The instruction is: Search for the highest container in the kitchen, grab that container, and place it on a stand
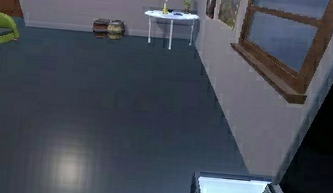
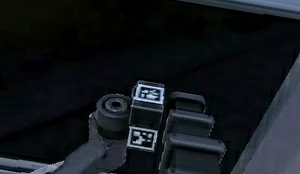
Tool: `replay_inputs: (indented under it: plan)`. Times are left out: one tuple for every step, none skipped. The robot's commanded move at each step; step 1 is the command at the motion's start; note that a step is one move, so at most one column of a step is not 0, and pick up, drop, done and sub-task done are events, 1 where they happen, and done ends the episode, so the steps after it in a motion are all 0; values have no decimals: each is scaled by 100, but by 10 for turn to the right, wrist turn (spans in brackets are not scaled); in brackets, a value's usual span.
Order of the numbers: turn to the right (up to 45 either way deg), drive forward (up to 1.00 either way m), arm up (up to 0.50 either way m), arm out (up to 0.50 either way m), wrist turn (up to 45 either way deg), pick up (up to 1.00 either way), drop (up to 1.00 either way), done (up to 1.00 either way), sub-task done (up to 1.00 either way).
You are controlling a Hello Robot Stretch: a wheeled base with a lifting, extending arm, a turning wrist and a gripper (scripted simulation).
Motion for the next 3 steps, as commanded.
replay_inputs:
  plan:
    - [0,0,0,0,450,0,0,0,0]
    - [0,0,0,0,450,0,0,0,0]
    - [0,0,0,0,450,0,0,0,0]
